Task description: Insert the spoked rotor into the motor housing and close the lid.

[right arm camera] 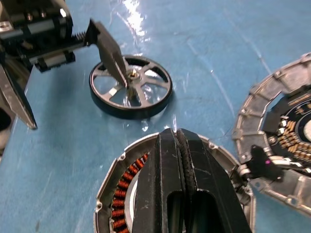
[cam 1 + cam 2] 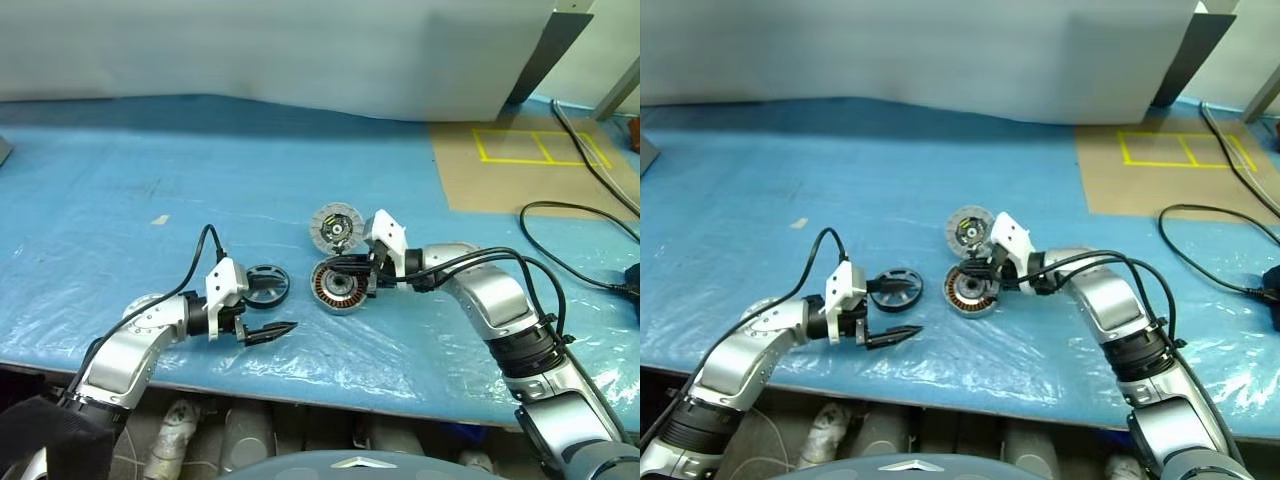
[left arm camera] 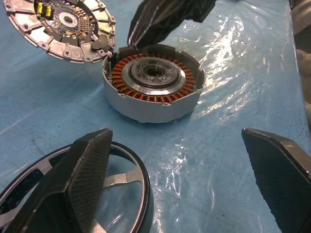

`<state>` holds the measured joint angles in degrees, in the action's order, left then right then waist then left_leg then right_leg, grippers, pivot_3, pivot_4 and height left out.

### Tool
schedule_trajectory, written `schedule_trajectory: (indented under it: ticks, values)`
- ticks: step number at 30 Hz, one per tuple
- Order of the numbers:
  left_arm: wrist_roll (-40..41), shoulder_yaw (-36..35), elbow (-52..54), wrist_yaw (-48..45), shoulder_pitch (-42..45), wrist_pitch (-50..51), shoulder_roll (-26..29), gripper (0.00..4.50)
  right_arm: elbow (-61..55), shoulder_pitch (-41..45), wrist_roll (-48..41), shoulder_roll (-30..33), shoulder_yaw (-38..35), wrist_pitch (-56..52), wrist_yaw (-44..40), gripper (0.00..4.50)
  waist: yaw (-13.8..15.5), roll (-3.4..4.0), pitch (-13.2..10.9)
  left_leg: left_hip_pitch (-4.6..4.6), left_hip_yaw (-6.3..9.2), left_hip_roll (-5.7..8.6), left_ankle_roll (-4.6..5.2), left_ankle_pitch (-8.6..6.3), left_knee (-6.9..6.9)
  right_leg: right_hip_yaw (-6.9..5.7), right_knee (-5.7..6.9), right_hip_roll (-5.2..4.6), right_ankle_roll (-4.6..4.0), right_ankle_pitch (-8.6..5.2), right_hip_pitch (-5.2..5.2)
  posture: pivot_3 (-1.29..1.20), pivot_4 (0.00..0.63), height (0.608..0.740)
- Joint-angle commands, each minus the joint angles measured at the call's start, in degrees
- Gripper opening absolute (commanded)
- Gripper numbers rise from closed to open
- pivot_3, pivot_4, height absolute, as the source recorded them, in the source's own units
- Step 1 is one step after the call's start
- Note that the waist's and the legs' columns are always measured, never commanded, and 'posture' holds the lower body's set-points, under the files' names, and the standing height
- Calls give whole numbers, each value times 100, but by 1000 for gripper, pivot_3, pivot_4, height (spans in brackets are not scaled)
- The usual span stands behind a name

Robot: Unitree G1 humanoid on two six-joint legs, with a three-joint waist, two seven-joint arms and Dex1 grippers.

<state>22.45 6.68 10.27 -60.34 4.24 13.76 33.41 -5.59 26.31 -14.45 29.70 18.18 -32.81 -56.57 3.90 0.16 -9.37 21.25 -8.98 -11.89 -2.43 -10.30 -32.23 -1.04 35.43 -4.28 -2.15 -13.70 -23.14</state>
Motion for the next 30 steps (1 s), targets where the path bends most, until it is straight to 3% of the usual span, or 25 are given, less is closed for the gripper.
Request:
schedule_trajectory:
  ticks: [1, 5, 12, 16, 20, 25, 30]
  values:
    - [75, -123, 141, 43, 3, -2, 11, 4500, 345, -85, 509, 183, 365, 406, -51, 19, 0, 1, -1, 0, 0, 1, 0, 0, -1, 0, 0, -1, 0, 0, 0, 0, 150, 740]
    - [79, -185, 112, 219, 82, 162, 10, 4500, 365, -262, 570, 240, 439, 527, -127, 19, 3, -1, 1, -15, -3, 0, 0, 0, -1, 3, 0, -1, 1, 0, 14, 0, 150, 740]
    - [277, -496, 16, 367, 290, 431, 18, 4500, -148, -125, -442, 76, -492, -105, -142, 19, 2, -1, -1, -9, -2, 1, 1, 0, -3, 4, 1, -1, 0, 0, 9, 0, 150, 740]
    - [375, -748, -197, 291, 589, 380, 66, 4500, -312, -170, -474, 194, -638, -184, -80, 19, 3, -1, -1, -3, -2, 0, 1, 0, -1, 3, 1, 1, 0, 0, 3, 0, 150, 740]
    - [552, -910, -434, -61, 1295, 778, 483, 4500, -310, -291, -451, 223, -697, -213, 22, 19, 8, -4, -3, -1, -2, 0, 0, 0, -1, 1, 1, 1, 0, 0, 1, 0, 150, 740]
    - [43, -236, -1153, -1320, 2208, 637, 1320, 4500, -195, -370, -290, 222, -618, -98, 115, 19, 2, -4, -3, -5, -4, 6, 0, 1, -3, 9, 4, -1, 0, 0, 1, 0, 150, 740]
    - [-494, 515, -1545, -1969, 3042, 797, 1458, 4500, -145, -421, -173, 149, -642, -47, 306, 19, 17, -4, -3, 2, -5, 4, -1, 1, 2, 5, 1, -1, 0, 0, -5, 0, 150, 740]
